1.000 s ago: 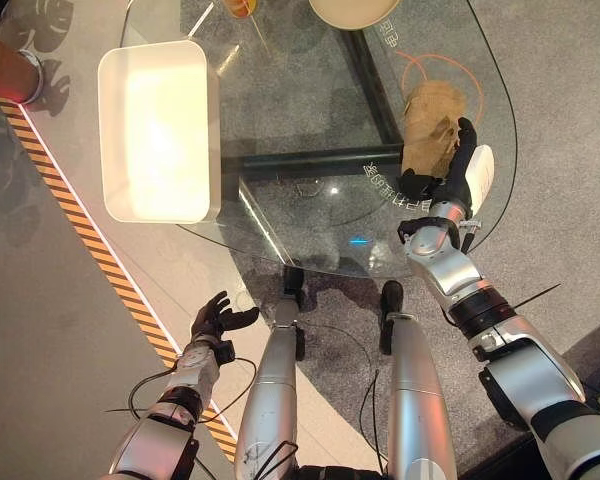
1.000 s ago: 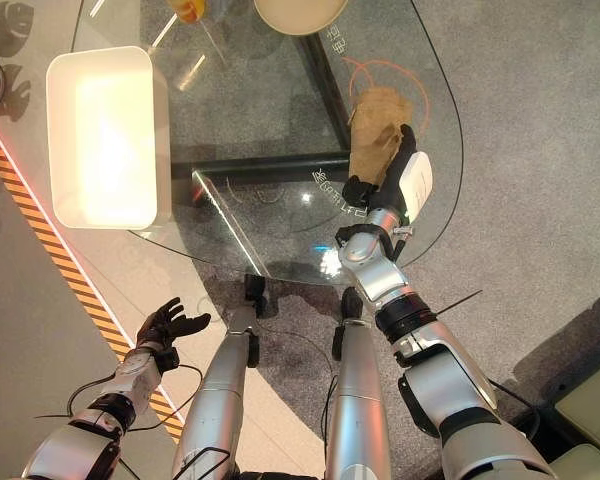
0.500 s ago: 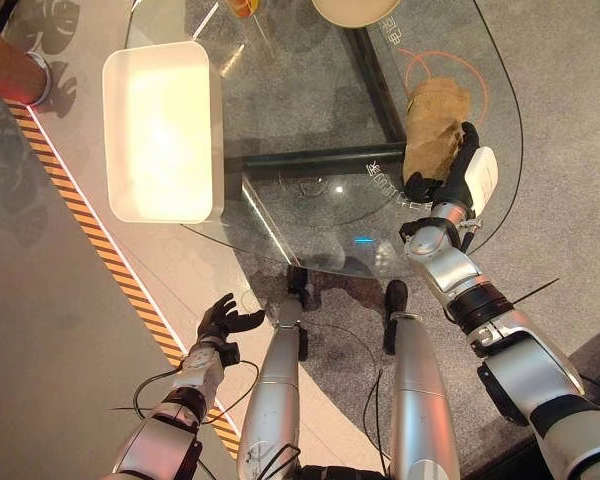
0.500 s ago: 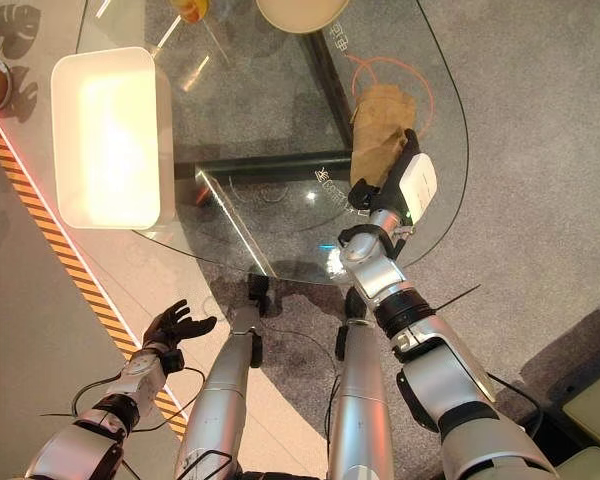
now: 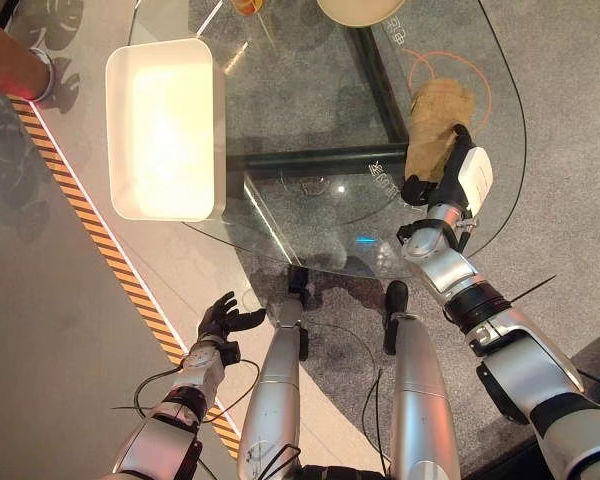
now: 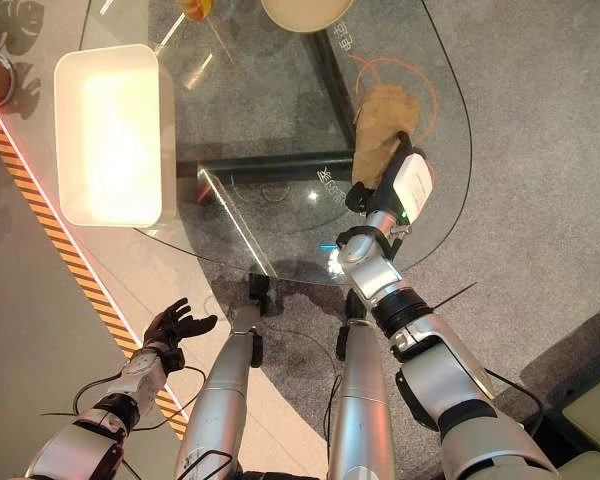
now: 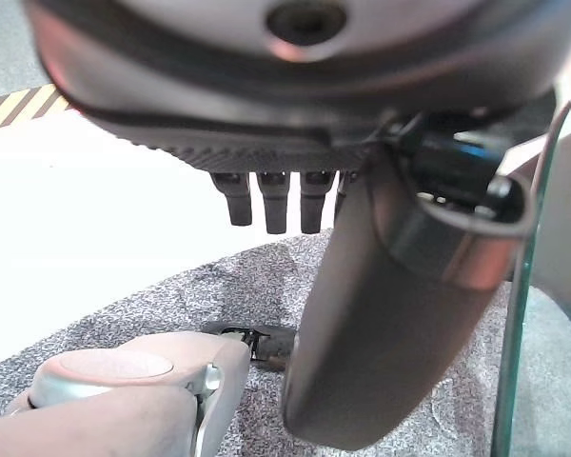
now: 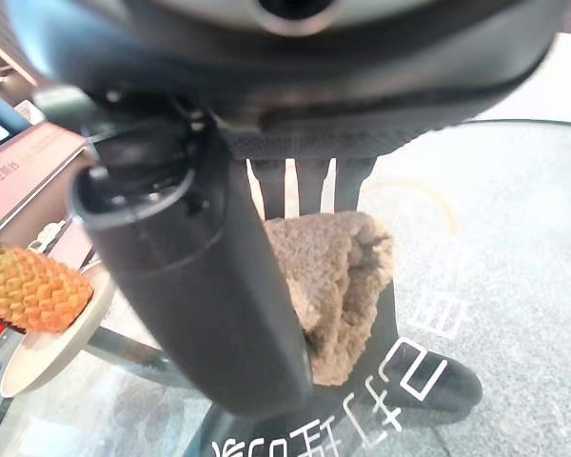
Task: Wipe the table with a cloth and put it in the basket.
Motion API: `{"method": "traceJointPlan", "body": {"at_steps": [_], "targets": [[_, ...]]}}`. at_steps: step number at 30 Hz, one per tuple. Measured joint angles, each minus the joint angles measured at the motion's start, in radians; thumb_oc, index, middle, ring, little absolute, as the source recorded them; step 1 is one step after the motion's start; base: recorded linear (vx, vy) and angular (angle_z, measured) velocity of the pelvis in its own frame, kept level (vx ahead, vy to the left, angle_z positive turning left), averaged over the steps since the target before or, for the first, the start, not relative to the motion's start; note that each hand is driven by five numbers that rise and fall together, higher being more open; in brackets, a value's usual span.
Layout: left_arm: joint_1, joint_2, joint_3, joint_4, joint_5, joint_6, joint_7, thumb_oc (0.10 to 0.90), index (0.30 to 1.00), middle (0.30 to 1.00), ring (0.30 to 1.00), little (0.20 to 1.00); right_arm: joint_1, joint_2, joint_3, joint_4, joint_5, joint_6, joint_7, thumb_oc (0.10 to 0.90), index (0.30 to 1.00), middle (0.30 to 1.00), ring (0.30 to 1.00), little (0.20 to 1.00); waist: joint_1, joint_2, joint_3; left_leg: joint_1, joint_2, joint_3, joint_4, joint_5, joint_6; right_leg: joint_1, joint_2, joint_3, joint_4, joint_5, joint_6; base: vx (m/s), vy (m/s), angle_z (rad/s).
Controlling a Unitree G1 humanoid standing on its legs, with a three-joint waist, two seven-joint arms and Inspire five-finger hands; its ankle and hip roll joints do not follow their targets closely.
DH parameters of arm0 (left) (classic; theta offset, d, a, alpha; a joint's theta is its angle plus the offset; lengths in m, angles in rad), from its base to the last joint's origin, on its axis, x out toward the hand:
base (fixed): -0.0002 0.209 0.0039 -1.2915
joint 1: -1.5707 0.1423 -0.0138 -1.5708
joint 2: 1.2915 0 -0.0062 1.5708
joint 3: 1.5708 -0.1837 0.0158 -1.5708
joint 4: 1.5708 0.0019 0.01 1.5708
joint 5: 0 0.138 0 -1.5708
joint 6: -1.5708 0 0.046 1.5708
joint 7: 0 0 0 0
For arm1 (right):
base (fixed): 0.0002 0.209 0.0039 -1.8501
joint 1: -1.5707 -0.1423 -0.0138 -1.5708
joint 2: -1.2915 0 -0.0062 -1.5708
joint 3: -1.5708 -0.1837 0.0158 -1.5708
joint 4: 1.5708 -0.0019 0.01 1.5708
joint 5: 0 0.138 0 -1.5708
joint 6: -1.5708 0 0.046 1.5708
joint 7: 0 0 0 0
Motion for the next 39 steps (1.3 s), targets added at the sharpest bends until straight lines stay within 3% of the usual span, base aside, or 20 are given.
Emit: {"method": "traceJointPlan", "body": {"at_steps": [8,9,10,11,39], "targets": [[0.000,0.000,-0.001,-0.008,0.000,0.000,0.000,0.800,0.900,0.900,0.900,0.900,0.000,0.001,0.012,0.000,0.001,0.000,0.006,0.800,0.900,0.900,0.900,0.900,0.004,0.000,0.000,0.001,0.000,-0.001,-0.001,0.013,-0.011,-0.001,-0.001,-0.001,0.007,-0.004,0.001,0.00,0.000,0.00],[0.000,0.000,-0.001,-0.008,0.000,0.000,0.000,0.800,0.900,0.900,0.900,0.900,0.000,0.001,0.012,0.000,0.001,0.000,0.007,0.715,0.827,0.827,0.827,0.815,0.004,0.000,0.000,0.001,0.000,-0.002,-0.001,0.013,-0.011,-0.001,-0.001,-0.002,0.008,-0.004,0.001,0.00,0.000,0.00],[0.000,0.000,-0.002,-0.008,0.000,0.000,0.000,0.800,0.900,0.900,0.900,0.900,0.000,0.000,0.012,0.001,0.001,0.001,0.009,0.171,0.361,0.361,0.361,0.271,0.004,0.000,0.000,0.002,0.000,-0.002,-0.001,0.012,-0.010,-0.001,-0.001,-0.002,0.008,-0.004,0.000,0.00,0.000,0.00],[0.000,0.000,-0.003,-0.009,0.000,0.000,0.000,0.800,0.900,0.900,0.900,0.900,0.000,0.000,0.012,0.001,0.001,0.002,0.010,0.100,0.300,0.300,0.300,0.200,0.004,0.000,0.000,0.002,0.000,-0.002,-0.001,0.010,-0.007,-0.001,-0.001,-0.002,0.009,-0.004,0.000,0.00,0.000,0.00],[-0.003,0.000,-0.037,-0.014,0.000,0.002,0.003,0.800,0.900,0.900,0.900,0.900,-0.051,-0.023,0.013,0.060,0.001,0.007,0.041,0.100,0.300,0.300,0.300,0.200,0.008,0.002,-0.001,0.000,0.000,-0.007,-0.004,0.007,-0.013,-0.001,-0.001,-0.006,0.006,-0.005,0.000,0.00,0.000,0.00]]}}
